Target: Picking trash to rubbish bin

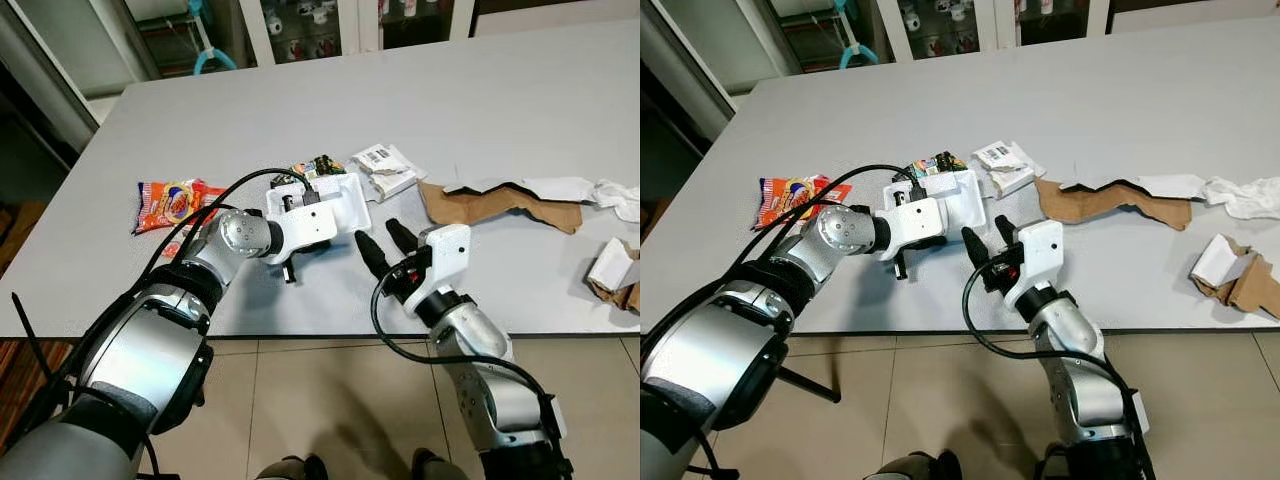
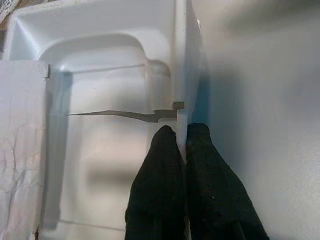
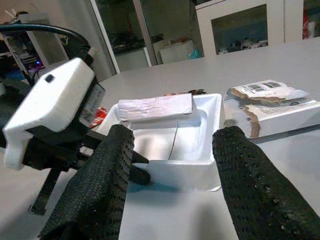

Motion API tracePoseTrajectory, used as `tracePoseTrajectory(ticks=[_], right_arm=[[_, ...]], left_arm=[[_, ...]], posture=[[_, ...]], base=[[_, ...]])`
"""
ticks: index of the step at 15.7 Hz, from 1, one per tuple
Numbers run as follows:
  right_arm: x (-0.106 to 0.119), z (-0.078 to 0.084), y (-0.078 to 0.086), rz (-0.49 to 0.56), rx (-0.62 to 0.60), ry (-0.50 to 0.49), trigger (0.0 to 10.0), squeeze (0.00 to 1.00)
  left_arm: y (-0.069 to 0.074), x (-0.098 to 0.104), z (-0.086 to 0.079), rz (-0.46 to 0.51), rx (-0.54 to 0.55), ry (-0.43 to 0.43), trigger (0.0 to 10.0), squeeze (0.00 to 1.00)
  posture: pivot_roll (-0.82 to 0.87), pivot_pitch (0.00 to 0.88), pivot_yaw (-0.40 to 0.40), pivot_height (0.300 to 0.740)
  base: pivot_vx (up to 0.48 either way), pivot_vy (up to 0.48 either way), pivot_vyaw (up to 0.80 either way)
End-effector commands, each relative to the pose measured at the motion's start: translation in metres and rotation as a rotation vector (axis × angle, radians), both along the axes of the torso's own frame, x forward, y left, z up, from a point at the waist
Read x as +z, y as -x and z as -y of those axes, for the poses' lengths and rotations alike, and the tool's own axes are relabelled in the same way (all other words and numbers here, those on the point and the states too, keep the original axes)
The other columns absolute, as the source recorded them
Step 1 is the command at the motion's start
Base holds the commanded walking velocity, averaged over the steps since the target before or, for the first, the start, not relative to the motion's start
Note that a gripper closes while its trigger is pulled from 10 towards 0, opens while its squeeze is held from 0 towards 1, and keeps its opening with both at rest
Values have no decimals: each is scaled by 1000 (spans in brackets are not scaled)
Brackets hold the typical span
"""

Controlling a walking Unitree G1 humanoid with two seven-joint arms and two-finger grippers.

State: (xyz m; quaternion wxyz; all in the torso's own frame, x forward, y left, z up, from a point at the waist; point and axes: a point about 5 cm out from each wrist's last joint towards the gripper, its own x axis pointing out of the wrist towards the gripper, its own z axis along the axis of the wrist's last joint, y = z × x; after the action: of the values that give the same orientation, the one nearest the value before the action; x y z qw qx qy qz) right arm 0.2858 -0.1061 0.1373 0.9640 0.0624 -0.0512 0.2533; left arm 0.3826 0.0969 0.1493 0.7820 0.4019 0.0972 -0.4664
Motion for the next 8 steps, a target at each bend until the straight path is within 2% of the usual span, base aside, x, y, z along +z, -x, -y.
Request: tracePoseTrajectory(ticks=[1, 5, 7, 8], right_arm=[[-1, -3, -1, -1, 20, -5, 10000, 0], [1, -7, -5, 6, 12, -10, 10000, 0], [3, -6, -8, 20, -4, -12, 10000, 0], [3, -4, -9, 22, -9, -8, 10000, 0]], left_arm=[[5, -13, -4, -50, 4, 7, 0, 0], [8, -14, -2, -60, -2, 67, 0, 0], [5, -11, 2, 21, 71, 163, 0, 0], [2, -7, 2, 75, 117, 215, 4980, 0]], posture=[[-74, 103, 196, 740], [-78, 104, 208, 740], [-75, 91, 220, 740], [-74, 82, 218, 740]], base=[[0, 0, 0], [0, 0, 0], [0, 0, 0], [0, 0, 0]])
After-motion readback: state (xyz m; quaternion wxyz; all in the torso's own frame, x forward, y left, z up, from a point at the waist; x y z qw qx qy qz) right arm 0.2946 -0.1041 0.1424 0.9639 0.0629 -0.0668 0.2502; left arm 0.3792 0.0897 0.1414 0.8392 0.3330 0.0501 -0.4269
